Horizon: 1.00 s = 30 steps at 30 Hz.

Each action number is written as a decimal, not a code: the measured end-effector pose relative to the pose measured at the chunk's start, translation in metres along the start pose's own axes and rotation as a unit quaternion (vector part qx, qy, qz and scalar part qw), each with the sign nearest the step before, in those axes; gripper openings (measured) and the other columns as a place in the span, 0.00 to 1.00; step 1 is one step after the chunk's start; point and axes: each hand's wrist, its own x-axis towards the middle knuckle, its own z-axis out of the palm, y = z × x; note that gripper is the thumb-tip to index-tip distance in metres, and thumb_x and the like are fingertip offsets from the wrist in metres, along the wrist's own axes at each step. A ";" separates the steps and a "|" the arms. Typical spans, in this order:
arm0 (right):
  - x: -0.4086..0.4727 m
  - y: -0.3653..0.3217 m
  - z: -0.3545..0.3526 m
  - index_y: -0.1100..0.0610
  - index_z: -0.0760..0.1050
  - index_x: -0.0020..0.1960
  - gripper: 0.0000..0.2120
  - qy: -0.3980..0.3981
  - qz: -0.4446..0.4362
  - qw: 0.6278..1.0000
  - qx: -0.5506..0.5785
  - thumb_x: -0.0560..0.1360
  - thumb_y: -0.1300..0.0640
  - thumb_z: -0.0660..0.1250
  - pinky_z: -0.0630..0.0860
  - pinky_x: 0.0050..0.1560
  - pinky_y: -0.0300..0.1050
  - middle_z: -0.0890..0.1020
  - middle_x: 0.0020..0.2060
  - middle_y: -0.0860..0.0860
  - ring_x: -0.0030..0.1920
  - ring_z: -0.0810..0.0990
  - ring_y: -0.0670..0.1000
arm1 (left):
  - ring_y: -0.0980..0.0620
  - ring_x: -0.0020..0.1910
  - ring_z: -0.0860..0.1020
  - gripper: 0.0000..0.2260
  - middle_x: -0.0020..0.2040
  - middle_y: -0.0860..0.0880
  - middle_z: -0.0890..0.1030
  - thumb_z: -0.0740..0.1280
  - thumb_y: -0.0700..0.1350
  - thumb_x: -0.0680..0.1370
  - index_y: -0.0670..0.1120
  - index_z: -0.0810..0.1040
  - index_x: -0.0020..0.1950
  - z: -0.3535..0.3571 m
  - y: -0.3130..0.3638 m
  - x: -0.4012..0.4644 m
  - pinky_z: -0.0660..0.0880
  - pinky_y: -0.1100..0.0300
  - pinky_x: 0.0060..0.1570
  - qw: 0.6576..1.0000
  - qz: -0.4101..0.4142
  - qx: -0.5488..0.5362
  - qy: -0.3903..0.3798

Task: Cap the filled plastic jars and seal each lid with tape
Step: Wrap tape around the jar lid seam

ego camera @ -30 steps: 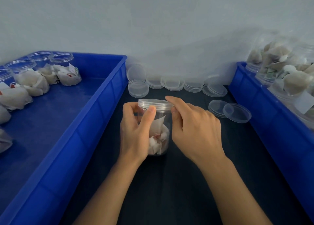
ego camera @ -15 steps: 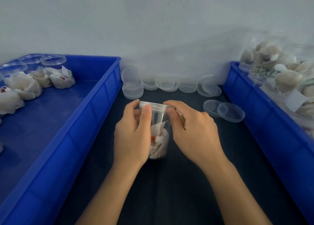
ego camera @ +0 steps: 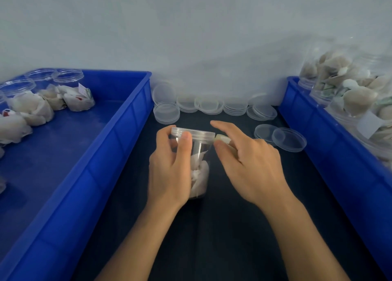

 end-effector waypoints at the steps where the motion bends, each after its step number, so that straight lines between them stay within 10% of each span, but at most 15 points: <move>1: 0.001 0.003 0.000 0.33 0.67 0.75 0.22 0.001 0.004 1.000 0.004 0.81 0.40 0.53 0.78 0.45 0.55 0.79 0.31 0.44 0.36 0.79 0.50 | 0.61 0.49 0.83 0.19 0.53 0.63 0.83 0.57 0.67 0.82 0.57 0.75 0.63 0.000 0.000 0.000 0.75 0.61 0.45 1.000 0.002 0.001 -0.004; 7: 0.006 0.020 0.002 0.29 0.69 0.71 0.18 -0.009 0.026 0.996 0.090 0.82 0.41 0.62 0.72 0.43 0.48 0.77 0.30 0.43 0.35 0.76 0.47 | 0.61 0.49 0.84 0.18 0.52 0.63 0.84 0.59 0.66 0.81 0.57 0.76 0.62 -0.001 0.000 0.001 0.75 0.71 0.42 1.000 0.013 -0.019 -0.018; 21: 0.007 0.021 0.001 0.26 0.72 0.70 0.16 -0.087 0.035 0.988 0.120 0.83 0.41 0.62 0.68 0.44 0.44 0.75 0.29 0.28 0.33 0.72 0.37 | 0.52 0.51 0.86 0.22 0.55 0.55 0.85 0.60 0.67 0.81 0.54 0.75 0.67 -0.011 -0.012 0.010 0.81 0.51 0.49 0.994 0.016 -0.063 -0.083; 30: 0.002 0.015 0.006 0.30 0.77 0.68 0.15 -0.028 0.049 0.993 0.103 0.82 0.39 0.64 0.76 0.43 0.46 0.78 0.29 0.32 0.33 0.75 0.41 | 0.58 0.56 0.79 0.15 0.60 0.53 0.80 0.67 0.53 0.84 0.45 0.76 0.66 -0.003 -0.001 -0.003 0.77 0.66 0.49 0.951 0.219 0.173 0.130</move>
